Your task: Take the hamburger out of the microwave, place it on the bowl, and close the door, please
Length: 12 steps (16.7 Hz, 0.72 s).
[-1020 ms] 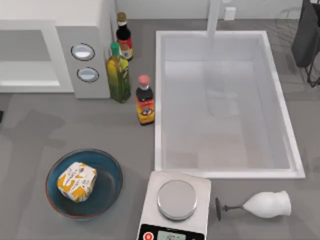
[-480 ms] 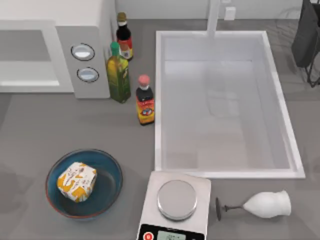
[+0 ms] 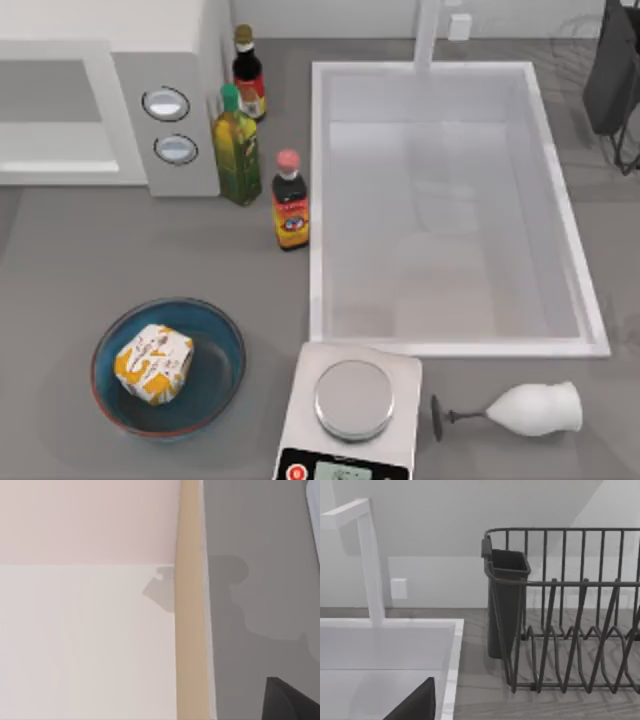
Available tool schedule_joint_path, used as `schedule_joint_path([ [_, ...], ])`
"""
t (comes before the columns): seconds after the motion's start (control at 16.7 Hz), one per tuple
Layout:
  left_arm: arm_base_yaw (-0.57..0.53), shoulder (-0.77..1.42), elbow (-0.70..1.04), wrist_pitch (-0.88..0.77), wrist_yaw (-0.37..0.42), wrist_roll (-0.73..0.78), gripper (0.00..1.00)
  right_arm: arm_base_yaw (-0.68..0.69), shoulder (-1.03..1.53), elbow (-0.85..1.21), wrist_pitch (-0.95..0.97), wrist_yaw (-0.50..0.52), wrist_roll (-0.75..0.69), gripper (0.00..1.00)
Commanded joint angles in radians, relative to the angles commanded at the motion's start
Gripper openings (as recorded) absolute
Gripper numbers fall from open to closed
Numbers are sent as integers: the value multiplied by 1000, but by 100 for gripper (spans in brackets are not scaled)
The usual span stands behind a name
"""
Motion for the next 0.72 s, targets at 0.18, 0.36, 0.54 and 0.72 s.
schedule_joint_path([
  [0.18, 0, 0, 0, 0, 0, 0, 0, 0, 0, 0, 0, 0, 0, 100],
  [0.36, -4, 3, -17, 18, -3, 0, 0, 0, 0, 0, 0, 0, 0, 100],
  [0.54, -2, 35, -87, 118, -2, 1, 0, 0, 0, 0, 0, 0, 0, 100],
  [0.72, 0, 79, -180, 272, 0, 3, 0, 0, 0, 0, 0, 0, 0, 100],
])
